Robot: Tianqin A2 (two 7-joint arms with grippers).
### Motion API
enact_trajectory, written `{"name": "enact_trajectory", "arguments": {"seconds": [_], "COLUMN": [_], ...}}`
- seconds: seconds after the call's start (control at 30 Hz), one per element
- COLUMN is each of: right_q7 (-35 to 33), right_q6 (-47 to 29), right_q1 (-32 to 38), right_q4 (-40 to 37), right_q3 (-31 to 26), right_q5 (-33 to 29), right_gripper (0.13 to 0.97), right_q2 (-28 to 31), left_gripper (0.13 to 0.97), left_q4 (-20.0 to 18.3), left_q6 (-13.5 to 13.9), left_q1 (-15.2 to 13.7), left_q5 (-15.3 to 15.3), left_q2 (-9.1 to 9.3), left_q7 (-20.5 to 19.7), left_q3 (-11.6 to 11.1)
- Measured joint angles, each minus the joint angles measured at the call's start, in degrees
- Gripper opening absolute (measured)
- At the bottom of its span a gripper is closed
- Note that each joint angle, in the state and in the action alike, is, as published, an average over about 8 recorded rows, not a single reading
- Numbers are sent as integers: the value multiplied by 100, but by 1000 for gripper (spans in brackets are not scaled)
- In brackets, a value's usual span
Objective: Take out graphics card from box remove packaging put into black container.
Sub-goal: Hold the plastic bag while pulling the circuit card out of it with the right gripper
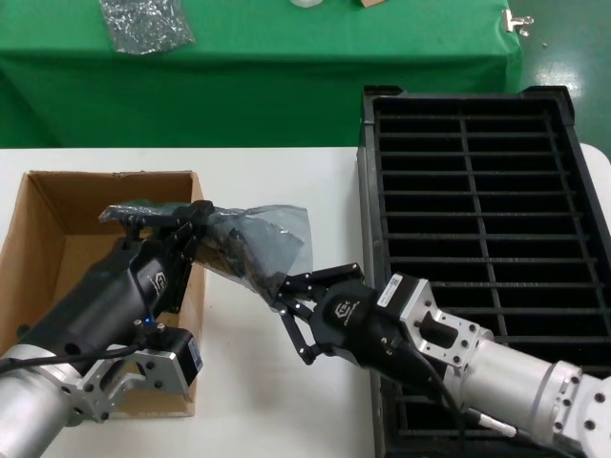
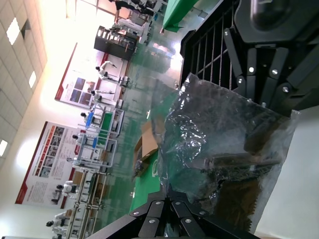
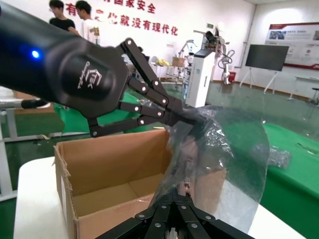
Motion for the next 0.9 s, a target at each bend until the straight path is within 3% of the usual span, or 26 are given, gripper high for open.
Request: {"name": "enact_trajectory", "arguments": {"seconds": [0.33, 0.9], "right_q7": [468, -373], "right_q6": [218, -446], "right_q1": [-112, 600], "right_q4": [-51, -1058], "right_q3": [212, 385], "right_q5": [-756, -210], "right_gripper": [133, 133], "right_q2": [-201, -547], "left_gripper": [139, 139], "left_q4": [0, 0], "left_q6": [0, 0], "left_q1": [0, 0], "left_q5": [0, 0], "left_q2": [0, 0], "left_q7": [0, 0], "left_q3": [0, 0]}}
